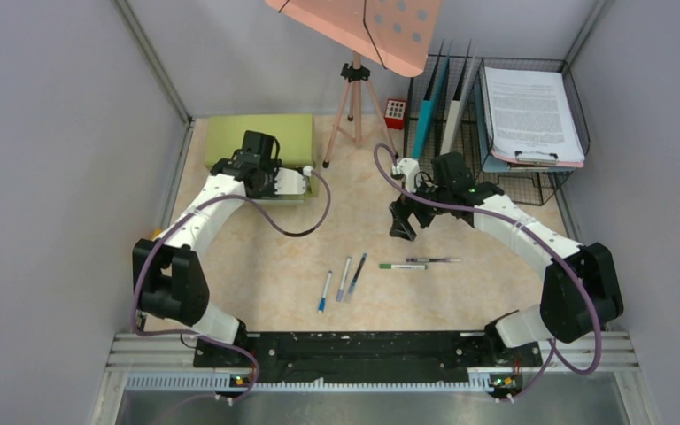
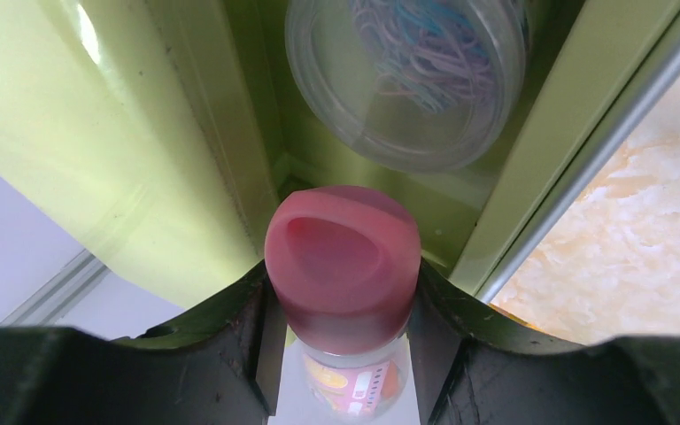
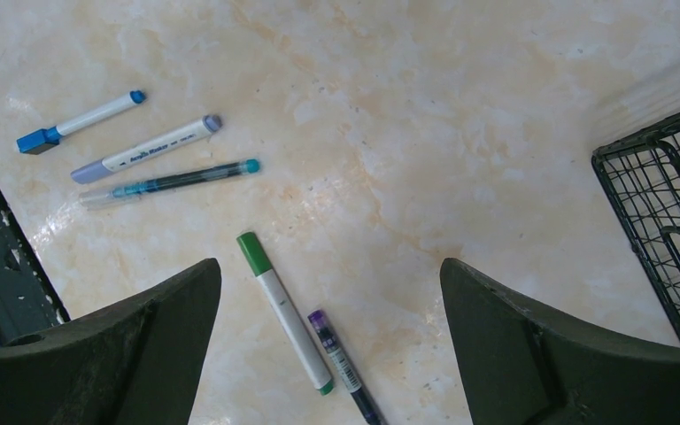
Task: Organize the desk
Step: Place the stationery in the drawer, then close the drawer in the storage box.
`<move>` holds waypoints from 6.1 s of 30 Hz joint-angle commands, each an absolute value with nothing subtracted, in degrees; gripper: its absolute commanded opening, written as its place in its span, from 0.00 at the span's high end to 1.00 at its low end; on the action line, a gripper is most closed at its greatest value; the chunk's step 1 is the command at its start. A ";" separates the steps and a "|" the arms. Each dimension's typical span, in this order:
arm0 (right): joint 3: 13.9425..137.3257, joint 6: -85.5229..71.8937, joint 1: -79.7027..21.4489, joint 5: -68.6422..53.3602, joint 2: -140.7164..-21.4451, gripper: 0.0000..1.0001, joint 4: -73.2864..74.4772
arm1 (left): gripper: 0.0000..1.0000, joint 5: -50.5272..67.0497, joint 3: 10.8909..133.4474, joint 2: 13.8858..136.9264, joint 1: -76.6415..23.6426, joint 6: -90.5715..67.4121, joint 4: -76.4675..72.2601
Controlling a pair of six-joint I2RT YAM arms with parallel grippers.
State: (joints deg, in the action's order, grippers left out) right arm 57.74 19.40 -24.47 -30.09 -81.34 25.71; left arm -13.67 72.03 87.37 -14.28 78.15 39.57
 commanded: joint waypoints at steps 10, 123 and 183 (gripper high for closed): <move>57.55 19.84 -23.79 -31.11 -79.19 0.08 23.88 | 0.78 -13.55 73.48 88.68 -13.38 77.28 36.30; 76.99 16.33 -28.94 -32.14 -95.04 0.11 24.57 | 0.37 -2.06 42.59 70.29 -6.24 8.94 -3.64; 69.93 17.74 -28.93 -30.82 -92.73 0.11 22.82 | 0.13 5.28 35.70 66.10 -7.37 29.50 -6.33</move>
